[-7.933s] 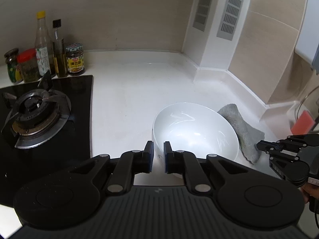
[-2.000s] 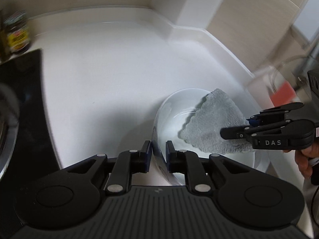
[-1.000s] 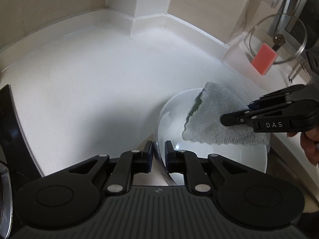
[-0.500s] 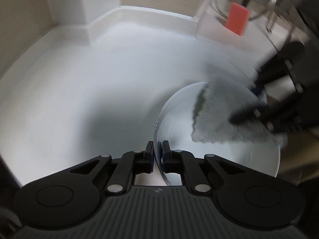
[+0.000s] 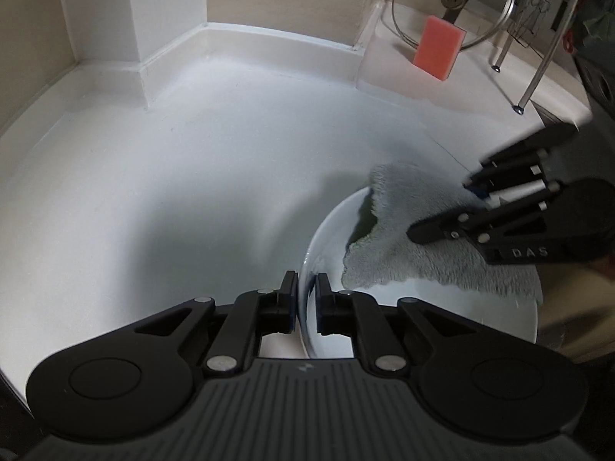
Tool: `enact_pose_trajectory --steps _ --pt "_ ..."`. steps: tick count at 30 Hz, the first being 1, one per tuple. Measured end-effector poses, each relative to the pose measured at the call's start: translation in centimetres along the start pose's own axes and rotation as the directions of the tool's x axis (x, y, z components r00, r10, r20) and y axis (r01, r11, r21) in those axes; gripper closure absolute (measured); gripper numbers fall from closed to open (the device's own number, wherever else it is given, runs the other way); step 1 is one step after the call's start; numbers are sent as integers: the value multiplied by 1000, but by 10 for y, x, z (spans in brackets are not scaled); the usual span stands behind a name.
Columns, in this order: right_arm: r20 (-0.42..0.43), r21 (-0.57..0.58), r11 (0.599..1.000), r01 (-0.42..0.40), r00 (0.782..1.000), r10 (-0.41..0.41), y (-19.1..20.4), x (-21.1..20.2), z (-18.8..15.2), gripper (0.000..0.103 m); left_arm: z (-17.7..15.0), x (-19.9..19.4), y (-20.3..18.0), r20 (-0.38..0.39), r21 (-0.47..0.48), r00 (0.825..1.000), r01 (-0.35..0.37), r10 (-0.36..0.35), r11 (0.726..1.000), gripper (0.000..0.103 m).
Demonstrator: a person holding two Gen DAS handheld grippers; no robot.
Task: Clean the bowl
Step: 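Wipe the bowl's inside with the right gripper's cloth while the left gripper holds the rim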
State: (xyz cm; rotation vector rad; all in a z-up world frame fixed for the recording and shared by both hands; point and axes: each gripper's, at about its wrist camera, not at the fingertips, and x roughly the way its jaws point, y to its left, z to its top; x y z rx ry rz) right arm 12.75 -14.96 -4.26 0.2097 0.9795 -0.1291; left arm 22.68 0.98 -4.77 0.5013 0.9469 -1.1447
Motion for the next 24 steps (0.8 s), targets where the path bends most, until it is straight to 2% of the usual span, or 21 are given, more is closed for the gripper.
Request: enact_pose_trajectory --steps 2,7,10,13,15,20,24 --pt "24 75 997 16 1000 -18 0 -2 -8 90 -6 1 -2 -24 0 1000 -15 15 1000 92" --pt "57 201 978 62 996 -75 1 -10 -26 90 -19 -1 -1 20 -31 1000 -6 7 1000 96" --pt "53 205 975 83 994 -96 9 -13 -32 90 -19 -2 6 16 -21 999 28 -28 999 97" --pt "16 126 987 100 995 -103 14 -20 -34 90 -15 -2 7 -1 24 999 40 -40 999 97" --pt "-24 35 995 96 995 -95 18 -22 -33 87 -11 -1 6 -6 73 999 54 -53 996 97" --pt "-97 -138 986 93 990 -107 27 -19 -23 85 -3 3 6 -13 156 998 70 -69 985 97" --pt "-75 -217 967 134 985 -153 35 -8 -10 84 5 11 2 -23 199 997 76 -73 977 95"
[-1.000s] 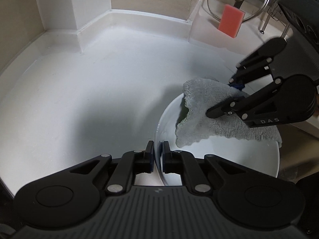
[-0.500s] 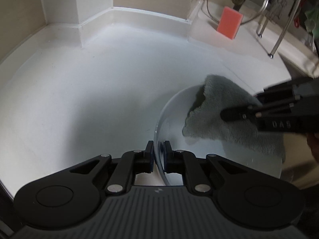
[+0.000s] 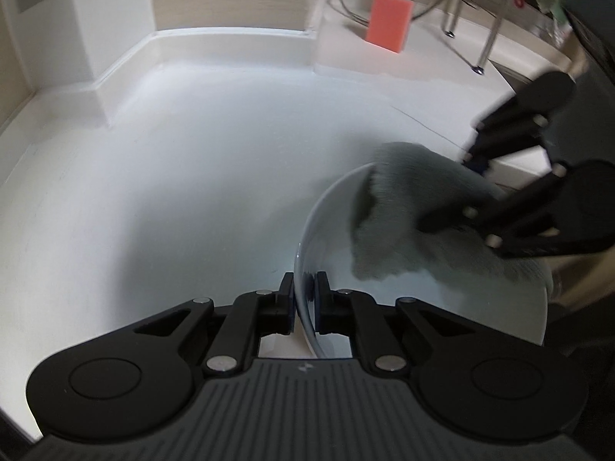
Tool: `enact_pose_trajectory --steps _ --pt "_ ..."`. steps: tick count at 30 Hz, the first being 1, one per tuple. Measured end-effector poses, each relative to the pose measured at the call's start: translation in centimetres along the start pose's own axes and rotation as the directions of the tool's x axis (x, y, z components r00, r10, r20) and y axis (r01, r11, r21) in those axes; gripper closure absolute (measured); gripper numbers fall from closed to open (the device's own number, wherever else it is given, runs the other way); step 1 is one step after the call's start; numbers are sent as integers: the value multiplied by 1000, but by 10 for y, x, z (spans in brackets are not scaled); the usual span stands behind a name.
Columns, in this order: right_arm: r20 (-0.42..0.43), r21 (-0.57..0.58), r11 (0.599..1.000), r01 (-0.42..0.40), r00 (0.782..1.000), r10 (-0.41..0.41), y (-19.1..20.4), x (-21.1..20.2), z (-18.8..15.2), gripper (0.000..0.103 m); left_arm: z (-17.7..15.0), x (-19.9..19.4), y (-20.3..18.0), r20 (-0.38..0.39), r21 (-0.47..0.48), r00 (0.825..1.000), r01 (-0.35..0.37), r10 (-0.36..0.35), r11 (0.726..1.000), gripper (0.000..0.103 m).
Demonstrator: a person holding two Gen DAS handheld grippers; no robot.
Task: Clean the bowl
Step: 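Wipe the bowl's inside with the right gripper's cloth while the left gripper holds the rim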
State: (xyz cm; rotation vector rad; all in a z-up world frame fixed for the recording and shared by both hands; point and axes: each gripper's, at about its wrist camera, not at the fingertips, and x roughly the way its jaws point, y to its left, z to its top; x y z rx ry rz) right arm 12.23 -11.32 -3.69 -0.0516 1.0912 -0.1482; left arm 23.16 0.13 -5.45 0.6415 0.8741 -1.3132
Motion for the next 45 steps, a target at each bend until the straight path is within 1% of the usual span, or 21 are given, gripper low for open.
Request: enact_pose_trajectory --steps 1,4,5,6,9,12,14,16,19,21,22,24,26,27,29,32,34,37,39,41,45 --pt "11 -10 1000 9 1000 -9 1 2 4 84 1 1 1 1 -1 1000 -2 2 1000 95" --pt "43 62 998 -2 999 -1 -4 5 9 85 1 2 6 14 -52 1000 -3 3 999 95" --pt "55 109 994 -19 998 13 -8 5 8 86 1 2 7 16 -67 1000 -3 4 998 95" --pt "67 153 988 -36 997 26 -12 5 7 87 -1 1 7 19 -82 1000 -8 10 997 95" --pt "101 232 971 -63 994 40 -16 3 0 88 -8 -6 4 37 -133 999 -29 34 991 95" --pt "126 309 949 -60 992 21 -16 0 -9 88 -17 -14 1 57 -190 997 -44 55 981 94" --pt "140 348 935 -63 990 15 -18 -1 -13 88 -20 -14 -3 62 -202 996 -55 69 978 94" --pt "153 373 925 -74 988 17 -19 -1 -16 88 -18 -13 -2 57 -193 996 -60 72 979 95" --pt "145 355 932 -72 989 22 -18 -2 -16 89 -12 -11 1 39 -195 997 -62 71 979 98" --pt "120 313 947 -78 992 42 -20 -3 -15 89 -7 -8 2 35 -186 996 -69 77 980 98" --pt "107 289 954 -80 993 51 -20 -3 -15 89 -6 -7 2 34 -185 997 -67 75 981 98" --pt "77 205 976 -74 995 60 -20 -7 -16 89 0 -3 2 34 -176 997 -58 65 983 97" --pt "72 161 984 -76 995 65 -23 -7 -16 89 5 1 1 33 -178 997 -60 67 982 98" --pt "71 143 987 -79 995 69 -26 -7 -16 90 8 4 -1 33 -180 997 -67 75 981 98" --pt "75 149 985 -85 994 75 -36 -5 -13 91 17 10 -2 34 -194 994 -93 102 977 98" --pt "86 128 987 -94 993 84 -55 3 -1 91 27 17 -1 33 -226 991 -116 127 967 98" --pt "95 120 987 -109 991 98 -70 10 9 91 36 23 1 30 -259 989 -135 147 956 98" --pt "113 117 981 -156 983 143 -90 19 20 91 43 28 4 30 -326 983 -160 179 932 98" --pt "139 126 971 -201 973 183 -106 25 26 91 46 30 4 31 -371 980 -172 197 913 97" --pt "146 138 962 -235 966 215 -114 27 27 90 46 32 3 34 -410 976 -182 215 893 96" --pt "142 170 931 -322 943 301 -131 25 23 87 44 32 0 31 -452 972 -195 234 870 96"
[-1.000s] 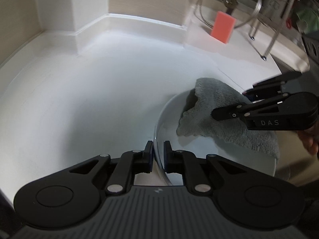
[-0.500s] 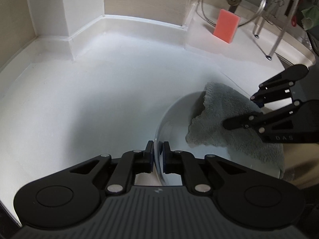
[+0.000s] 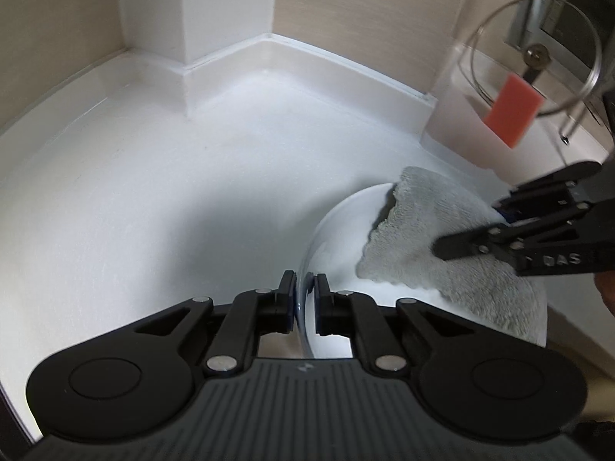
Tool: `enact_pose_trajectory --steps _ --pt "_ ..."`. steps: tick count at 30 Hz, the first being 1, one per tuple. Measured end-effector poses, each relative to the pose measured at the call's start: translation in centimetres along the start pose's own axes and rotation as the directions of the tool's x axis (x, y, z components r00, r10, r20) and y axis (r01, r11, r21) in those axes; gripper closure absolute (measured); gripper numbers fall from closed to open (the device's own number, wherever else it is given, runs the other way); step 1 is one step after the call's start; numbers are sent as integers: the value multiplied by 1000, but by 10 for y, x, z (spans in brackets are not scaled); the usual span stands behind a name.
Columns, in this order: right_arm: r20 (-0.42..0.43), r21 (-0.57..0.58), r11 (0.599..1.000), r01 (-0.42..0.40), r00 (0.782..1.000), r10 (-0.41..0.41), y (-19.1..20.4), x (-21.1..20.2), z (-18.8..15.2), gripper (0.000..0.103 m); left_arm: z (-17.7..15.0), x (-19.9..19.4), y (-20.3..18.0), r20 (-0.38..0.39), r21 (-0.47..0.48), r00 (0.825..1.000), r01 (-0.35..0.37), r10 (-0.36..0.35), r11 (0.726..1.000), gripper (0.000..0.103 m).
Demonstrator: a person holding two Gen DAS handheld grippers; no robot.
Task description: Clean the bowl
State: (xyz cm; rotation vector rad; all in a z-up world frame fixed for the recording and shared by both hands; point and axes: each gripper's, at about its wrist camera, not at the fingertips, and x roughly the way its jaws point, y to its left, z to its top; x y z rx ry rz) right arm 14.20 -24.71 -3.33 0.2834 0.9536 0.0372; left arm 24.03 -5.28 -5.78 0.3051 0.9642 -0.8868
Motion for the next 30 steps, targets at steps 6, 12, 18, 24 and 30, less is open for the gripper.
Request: enact_pose_trajectory --steps 6,12,18,24,30 --pt "-32 -84 996 -35 999 33 2 -8 -3 84 -15 -9 6 13 -97 1000 -14 15 995 95" --pt "-76 -191 980 -48 997 33 8 3 7 87 -19 -10 7 19 -108 1000 -11 13 994 96" --pt "-57 -434 901 6 998 -34 32 20 26 89 -8 -4 4 -10 10 1000 -21 21 1000 98" --pt "-63 -512 858 -36 998 4 37 29 38 88 -11 -7 11 10 -58 1000 3 -3 998 97" --pt "-54 -323 946 -27 999 10 21 13 24 91 -34 -23 5 53 -174 998 -29 39 984 90"
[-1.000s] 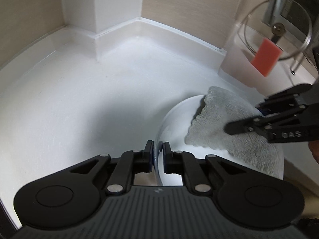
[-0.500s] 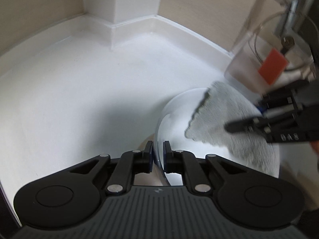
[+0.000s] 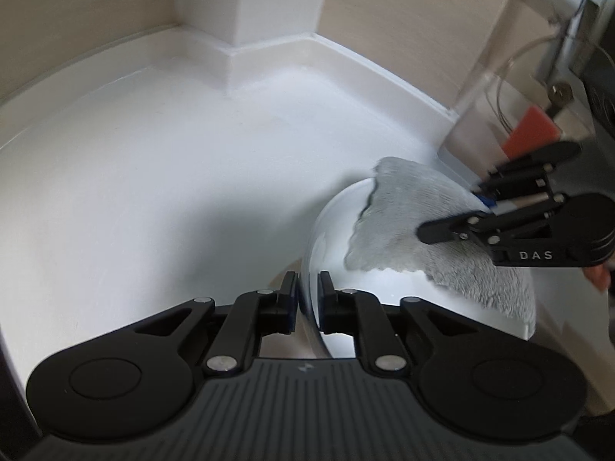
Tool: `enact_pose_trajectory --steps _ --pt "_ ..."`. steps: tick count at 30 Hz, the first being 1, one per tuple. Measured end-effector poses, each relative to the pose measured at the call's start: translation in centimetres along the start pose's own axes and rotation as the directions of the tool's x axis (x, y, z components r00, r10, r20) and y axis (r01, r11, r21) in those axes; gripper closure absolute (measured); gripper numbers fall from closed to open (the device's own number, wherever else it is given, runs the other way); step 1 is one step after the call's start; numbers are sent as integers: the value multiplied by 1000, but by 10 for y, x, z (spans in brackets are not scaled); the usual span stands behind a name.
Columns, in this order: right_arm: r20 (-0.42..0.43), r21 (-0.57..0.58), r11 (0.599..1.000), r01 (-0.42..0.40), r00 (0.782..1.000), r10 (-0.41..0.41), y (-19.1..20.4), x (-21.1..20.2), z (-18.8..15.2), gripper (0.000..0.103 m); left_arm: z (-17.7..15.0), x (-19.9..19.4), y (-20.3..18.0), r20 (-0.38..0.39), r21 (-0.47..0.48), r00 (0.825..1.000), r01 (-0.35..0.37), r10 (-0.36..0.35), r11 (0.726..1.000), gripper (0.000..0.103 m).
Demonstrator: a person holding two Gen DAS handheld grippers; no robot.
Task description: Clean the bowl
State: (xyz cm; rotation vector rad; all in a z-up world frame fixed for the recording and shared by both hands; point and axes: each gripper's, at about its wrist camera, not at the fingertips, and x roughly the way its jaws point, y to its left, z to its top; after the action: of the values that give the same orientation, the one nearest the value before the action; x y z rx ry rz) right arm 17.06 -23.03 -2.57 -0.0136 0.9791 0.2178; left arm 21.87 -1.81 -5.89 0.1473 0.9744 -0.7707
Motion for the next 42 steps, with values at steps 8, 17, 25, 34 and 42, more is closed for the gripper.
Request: enact_pose_trajectory --steps 8,17,25,34,42 --pt "-129 -72 995 -67 990 57 9 -14 -18 84 14 9 -5 -58 138 995 86 -78 987 96" --pt "-81 -303 952 -29 997 5 16 9 17 87 27 18 -18 -77 202 996 55 -40 978 95" --pt "-33 -109 990 -89 996 86 -3 9 10 90 -15 -8 -13 7 -35 1000 -10 10 999 92" --pt "-49 -78 988 -133 990 129 -3 1 -17 88 -3 0 -10 -2 32 999 36 -36 999 98" --pt "-133 -346 936 -60 991 14 20 13 4 86 26 14 -14 -69 203 996 62 -49 977 99"
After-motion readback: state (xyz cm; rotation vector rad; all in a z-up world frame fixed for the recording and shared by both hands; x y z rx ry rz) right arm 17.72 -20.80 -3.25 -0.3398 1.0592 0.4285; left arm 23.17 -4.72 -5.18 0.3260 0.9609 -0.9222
